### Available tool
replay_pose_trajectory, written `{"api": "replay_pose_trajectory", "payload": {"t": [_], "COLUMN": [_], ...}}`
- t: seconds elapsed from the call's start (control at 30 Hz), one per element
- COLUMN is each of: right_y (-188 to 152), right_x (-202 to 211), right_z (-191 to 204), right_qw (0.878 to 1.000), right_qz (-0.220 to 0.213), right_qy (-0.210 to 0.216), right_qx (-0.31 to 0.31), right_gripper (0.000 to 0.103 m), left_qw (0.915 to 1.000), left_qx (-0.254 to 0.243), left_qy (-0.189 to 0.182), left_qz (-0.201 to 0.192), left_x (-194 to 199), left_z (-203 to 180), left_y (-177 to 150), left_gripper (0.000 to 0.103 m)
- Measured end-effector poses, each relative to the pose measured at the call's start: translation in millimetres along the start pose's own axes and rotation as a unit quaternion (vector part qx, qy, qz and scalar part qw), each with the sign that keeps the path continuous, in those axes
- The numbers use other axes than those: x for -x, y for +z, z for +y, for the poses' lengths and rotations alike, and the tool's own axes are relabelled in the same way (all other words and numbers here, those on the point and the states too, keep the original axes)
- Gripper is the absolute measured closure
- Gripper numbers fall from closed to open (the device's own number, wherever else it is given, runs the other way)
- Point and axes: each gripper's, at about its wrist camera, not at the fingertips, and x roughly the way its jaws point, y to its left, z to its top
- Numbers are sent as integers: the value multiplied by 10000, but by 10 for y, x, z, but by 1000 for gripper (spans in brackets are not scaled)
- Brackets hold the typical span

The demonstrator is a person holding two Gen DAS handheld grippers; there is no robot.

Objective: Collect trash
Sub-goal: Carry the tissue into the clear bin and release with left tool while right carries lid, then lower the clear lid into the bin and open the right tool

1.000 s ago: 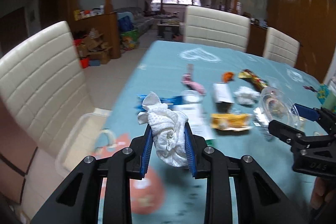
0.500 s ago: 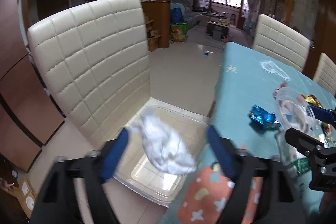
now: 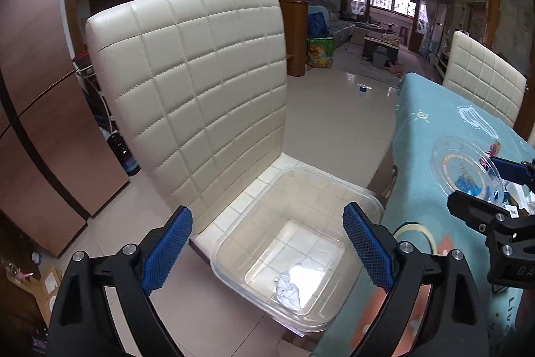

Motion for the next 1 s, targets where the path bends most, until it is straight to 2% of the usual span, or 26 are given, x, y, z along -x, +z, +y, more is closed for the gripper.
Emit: {"api": "replay_pose_trajectory", "payload": {"t": [0.13,0.2,0.4,0.63,0.8,1.0], "right_y": [71,83,46,-171,-484,-949], "right_x": [-105,-125,-43,182,541,1020], "right_z": [194,245,237,-70,-415,-941], "right_qw": [9998,9997,9996,9997,9972,9886], "right_qz": [23,41,-62,-13,-169,-385], "right_qy": [140,146,-123,-226,-635,-1153], "right_qx": [160,210,255,-99,-361,-886], "right_gripper": [13,4,4,4,4,4], "left_qw": [9996,9990,9989,9999,9985,9914], "left_qx": [64,121,304,67,-271,-765], "left_qy": [258,400,325,-91,-461,-1057], "left_qz": [-68,-153,-114,-52,-78,18], "left_x": [54,91,128,161,306,512], "left_z": [147,223,315,17,-345,-960], "left_y": [-8,4,1,-34,-68,-185], "left_gripper": [14,14,14,14,14,14]}}
